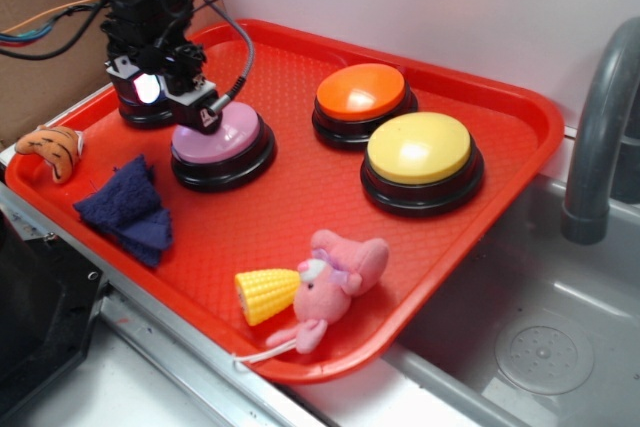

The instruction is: Push the pink button.

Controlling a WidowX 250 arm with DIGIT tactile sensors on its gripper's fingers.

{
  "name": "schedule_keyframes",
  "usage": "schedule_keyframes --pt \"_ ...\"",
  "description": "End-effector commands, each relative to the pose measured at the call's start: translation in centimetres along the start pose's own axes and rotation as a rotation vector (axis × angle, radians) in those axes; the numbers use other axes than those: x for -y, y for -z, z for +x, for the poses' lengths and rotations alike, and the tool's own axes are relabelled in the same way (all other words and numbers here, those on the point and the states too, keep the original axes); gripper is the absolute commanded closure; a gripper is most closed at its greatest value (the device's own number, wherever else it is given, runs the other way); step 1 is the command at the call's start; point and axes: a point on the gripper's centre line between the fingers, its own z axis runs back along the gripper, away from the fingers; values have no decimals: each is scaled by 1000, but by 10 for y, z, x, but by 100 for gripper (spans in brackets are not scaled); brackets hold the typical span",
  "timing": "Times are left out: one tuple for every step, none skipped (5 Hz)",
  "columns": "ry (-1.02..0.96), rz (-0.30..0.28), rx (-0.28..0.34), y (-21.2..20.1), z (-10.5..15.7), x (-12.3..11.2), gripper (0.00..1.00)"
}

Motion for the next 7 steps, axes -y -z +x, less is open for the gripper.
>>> schedule_keyframes --pt "21 38 48 -18 5 13 0" --pt "24 54 77 -62 -4 12 0" --pt "26 32 73 -88 -13 6 0" --pt "-27 51 22 -99 -18 0 0" --pt "-61 64 58 -109 -17 -2 0" --pt "-54 73 65 -120 -10 0 0" --pt "-68 74 41 -128 -6 -2 0"
